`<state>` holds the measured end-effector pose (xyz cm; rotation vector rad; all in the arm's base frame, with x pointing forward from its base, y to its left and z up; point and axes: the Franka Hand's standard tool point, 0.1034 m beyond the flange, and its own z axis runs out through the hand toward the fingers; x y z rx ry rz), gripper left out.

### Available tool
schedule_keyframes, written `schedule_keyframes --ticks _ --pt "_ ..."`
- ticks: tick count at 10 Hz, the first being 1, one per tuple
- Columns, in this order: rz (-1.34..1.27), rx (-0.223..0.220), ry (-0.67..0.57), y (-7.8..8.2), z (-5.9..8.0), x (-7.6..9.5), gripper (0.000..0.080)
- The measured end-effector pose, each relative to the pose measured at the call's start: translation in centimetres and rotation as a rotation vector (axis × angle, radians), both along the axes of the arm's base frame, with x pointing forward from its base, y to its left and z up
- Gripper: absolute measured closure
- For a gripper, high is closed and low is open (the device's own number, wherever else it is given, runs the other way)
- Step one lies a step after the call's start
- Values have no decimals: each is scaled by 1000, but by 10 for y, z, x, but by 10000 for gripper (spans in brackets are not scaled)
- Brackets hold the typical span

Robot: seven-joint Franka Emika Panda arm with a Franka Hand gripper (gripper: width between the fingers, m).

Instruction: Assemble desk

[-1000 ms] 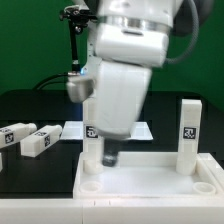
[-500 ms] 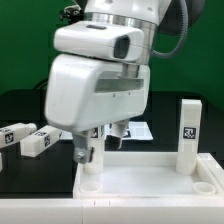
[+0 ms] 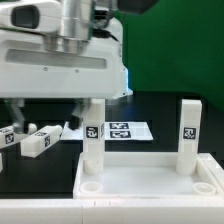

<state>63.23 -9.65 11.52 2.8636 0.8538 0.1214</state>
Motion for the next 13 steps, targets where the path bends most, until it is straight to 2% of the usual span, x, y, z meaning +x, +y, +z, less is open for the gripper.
schedule_keyframes --ticks 2,3,5,7,11,13 --pt "-137 22 -17 -3 0 0 150" --pt "-216 69 -5 -19 3 -9 150" --pt "-410 151 8 -68 6 -40 150" --pt "-601 189 21 -99 3 -60 150" --pt "-681 201 45 -93 -1 -63 150" --pt "-730 232 192 -88 -26 -90 150"
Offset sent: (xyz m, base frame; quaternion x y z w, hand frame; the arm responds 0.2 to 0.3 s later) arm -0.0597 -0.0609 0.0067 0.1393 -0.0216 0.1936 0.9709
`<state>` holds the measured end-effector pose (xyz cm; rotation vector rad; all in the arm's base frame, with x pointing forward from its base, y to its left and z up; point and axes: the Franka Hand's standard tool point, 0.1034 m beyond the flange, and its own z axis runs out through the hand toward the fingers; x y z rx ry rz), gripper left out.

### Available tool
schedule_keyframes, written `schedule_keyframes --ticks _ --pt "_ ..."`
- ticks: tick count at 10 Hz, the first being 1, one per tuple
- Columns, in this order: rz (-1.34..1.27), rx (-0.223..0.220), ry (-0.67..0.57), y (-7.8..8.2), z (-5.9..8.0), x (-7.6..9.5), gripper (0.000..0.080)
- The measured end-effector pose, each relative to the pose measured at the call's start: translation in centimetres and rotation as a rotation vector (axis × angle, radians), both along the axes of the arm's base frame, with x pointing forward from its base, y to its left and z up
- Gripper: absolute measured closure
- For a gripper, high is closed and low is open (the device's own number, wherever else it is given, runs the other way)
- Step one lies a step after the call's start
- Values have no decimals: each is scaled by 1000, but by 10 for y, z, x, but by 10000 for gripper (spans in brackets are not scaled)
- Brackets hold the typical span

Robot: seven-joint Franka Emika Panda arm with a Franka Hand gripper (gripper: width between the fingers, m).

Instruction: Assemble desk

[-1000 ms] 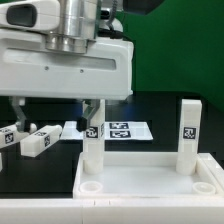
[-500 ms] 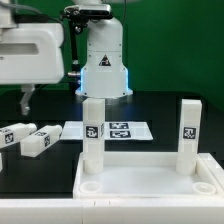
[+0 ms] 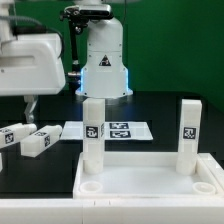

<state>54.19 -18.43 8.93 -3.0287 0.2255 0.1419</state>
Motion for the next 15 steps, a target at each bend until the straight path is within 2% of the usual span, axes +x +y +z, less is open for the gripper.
schedule_keyframes --ticks 1,3,5,7,8,9,12,14,15 --pt "-18 42 98 9 -7 -14 150" --pt "4 88 224 18 -8 -18 150" --pt "13 119 302 19 -13 -18 150" --pt "-62 173 505 11 -26 -46 150" --pt "-88 202 622 15 -34 -62 150" --pt "-101 230 717 18 -37 -71 150" --pt "-114 228 732 18 -41 -68 150" --pt "-195 238 843 18 -57 -92 150" --pt "-210 243 869 15 -58 -95 150"
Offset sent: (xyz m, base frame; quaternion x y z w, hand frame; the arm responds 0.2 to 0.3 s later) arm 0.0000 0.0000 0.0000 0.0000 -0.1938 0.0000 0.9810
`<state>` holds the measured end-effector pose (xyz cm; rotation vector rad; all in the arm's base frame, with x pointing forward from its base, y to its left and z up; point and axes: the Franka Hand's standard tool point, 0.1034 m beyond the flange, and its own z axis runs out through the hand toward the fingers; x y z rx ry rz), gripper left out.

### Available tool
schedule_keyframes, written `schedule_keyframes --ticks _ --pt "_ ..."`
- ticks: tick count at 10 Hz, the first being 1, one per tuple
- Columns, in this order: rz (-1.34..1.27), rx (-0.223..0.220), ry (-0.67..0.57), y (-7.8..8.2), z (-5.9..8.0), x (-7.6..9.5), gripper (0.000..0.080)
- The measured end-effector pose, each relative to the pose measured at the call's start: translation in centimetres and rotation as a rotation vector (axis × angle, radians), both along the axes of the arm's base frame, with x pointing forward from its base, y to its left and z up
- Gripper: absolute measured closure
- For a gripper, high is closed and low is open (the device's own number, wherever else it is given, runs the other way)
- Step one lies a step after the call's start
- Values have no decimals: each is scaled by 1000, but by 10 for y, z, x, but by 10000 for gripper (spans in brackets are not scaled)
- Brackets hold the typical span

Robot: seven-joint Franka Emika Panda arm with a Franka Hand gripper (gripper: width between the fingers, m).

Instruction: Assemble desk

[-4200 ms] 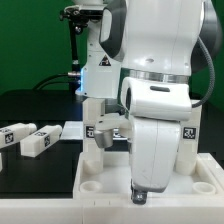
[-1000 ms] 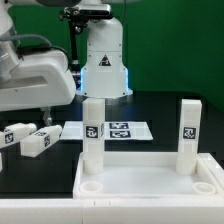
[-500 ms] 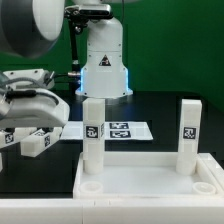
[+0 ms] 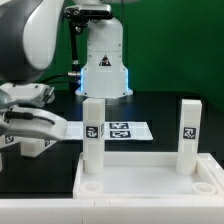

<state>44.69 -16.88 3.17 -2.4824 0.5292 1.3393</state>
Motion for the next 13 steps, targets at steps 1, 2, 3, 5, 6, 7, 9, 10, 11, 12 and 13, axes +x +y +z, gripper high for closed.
schedule_keyframes --ticks 1,2,3,5,6,7,9,10,11,12,13 --pt "4 -3 -7 1 0 2 150" --pt "4 -3 -6 1 0 2 150" --pt "-6 -3 6 -1 0 0 150" --pt "-15 -8 32 -4 -10 -6 150" --pt "-11 -13 31 -3 -16 -7 150" --pt "-9 -16 28 -2 -18 -7 150" --pt "-10 -16 28 -3 -18 -7 250" --pt "-10 -16 28 -3 -18 -7 250" --pt "-10 -16 28 -3 -18 -7 450" --pt "-10 -16 28 -3 -18 -7 515" --pt "-7 -17 29 -1 -17 -6 515"
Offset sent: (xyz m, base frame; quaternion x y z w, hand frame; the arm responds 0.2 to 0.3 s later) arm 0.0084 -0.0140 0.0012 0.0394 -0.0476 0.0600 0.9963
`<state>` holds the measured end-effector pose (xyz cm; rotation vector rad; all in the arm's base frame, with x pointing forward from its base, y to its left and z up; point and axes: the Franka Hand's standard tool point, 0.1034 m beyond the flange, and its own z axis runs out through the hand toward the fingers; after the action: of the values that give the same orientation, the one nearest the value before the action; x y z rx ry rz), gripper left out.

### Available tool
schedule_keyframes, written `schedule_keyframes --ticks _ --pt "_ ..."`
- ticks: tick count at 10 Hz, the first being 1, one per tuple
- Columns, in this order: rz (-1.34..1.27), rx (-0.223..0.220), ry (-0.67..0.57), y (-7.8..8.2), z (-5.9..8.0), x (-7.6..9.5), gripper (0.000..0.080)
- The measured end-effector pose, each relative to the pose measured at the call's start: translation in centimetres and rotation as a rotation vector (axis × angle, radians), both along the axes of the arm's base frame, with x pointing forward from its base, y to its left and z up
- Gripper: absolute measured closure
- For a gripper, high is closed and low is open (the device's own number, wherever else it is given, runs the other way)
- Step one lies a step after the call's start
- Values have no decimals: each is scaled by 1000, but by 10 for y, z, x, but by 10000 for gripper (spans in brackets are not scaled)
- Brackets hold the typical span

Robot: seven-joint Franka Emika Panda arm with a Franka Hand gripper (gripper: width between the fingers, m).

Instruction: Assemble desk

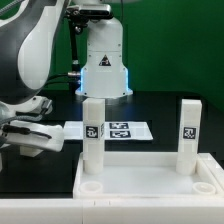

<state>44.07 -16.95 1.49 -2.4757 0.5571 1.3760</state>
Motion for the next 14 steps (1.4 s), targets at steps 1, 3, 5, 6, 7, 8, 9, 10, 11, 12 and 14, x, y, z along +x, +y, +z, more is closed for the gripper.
schedule_keyframes --ticks 1,3,5,6,7,8,9,10,11,12,14 --pt "17 5 -17 6 8 8 515" --pt "7 33 -28 -1 54 23 515" --pt "16 -22 -191 -9 89 55 515" --pt "9 -46 -239 -8 83 51 515" --pt "9 -78 -293 -10 78 53 515" --pt "18 -108 -364 -9 82 64 515" --pt "40 -124 -434 -4 94 82 514" --pt "62 -133 -496 0 114 102 514" --pt "78 -153 -569 5 135 118 514" --pt "81 -160 -602 8 144 121 514" --pt "76 -214 -704 5 142 127 514"
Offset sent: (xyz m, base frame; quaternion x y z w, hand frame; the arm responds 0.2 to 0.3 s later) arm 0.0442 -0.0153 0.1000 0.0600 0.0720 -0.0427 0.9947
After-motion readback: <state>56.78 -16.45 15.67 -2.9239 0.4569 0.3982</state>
